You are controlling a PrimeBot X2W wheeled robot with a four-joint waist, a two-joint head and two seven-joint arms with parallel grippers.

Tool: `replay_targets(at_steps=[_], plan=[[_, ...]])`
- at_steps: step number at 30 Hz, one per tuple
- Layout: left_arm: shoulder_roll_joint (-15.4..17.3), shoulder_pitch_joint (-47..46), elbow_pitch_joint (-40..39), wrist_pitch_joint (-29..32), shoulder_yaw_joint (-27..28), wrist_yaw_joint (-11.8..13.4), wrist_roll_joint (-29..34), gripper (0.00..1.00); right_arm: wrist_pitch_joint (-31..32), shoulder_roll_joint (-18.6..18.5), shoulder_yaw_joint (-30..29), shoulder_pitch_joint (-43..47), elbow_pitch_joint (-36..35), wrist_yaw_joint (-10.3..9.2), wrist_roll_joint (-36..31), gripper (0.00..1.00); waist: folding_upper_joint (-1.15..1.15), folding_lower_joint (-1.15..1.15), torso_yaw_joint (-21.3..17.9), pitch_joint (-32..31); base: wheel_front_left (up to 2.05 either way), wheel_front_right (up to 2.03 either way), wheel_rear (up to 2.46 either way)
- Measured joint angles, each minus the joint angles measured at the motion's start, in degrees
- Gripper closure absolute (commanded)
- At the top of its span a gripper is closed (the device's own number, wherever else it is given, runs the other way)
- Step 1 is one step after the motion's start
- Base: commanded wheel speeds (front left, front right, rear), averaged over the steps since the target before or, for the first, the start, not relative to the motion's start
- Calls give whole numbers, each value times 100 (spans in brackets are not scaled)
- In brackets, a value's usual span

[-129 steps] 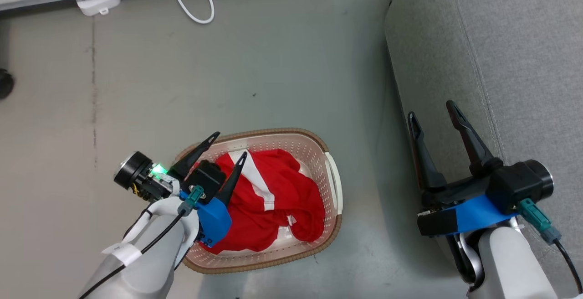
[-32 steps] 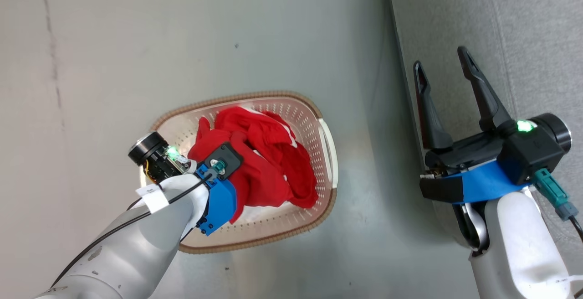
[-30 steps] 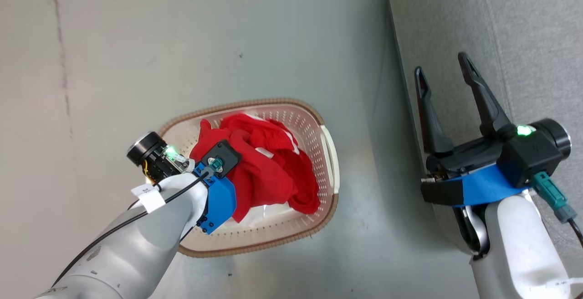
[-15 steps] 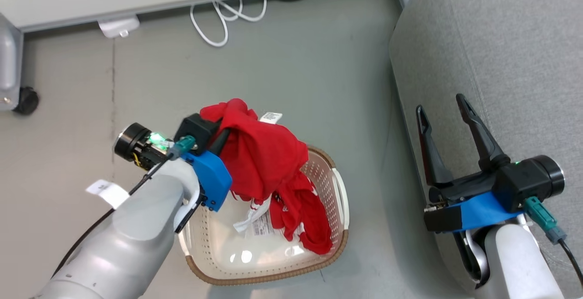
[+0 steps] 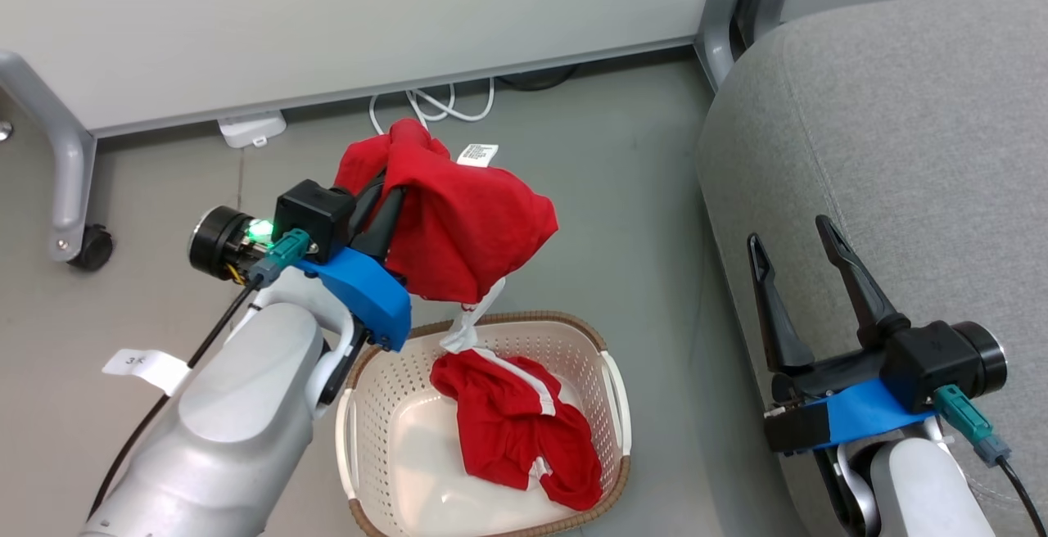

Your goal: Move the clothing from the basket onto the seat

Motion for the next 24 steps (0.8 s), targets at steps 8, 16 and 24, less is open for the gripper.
replay_targets(at_steps=[8, 16, 24], plan=[[-232, 102, -380, 0, 172, -85, 307, 100, 0, 0, 5, 144, 31, 0, 33, 0, 0, 0, 10, -276, 0, 0, 0], [-541, 101, -759, 0, 171, -153, 332, 100, 0, 0, -15, 308, 42, 0, 66, 0, 0, 1, 46, -478, 0, 0, 0], [-721, 155, -1043, 0, 154, -108, 268, 100, 1, 0, -38, 388, -33, 0, 74, 0, 0, 0, 67, -610, 0, 0, 0]])
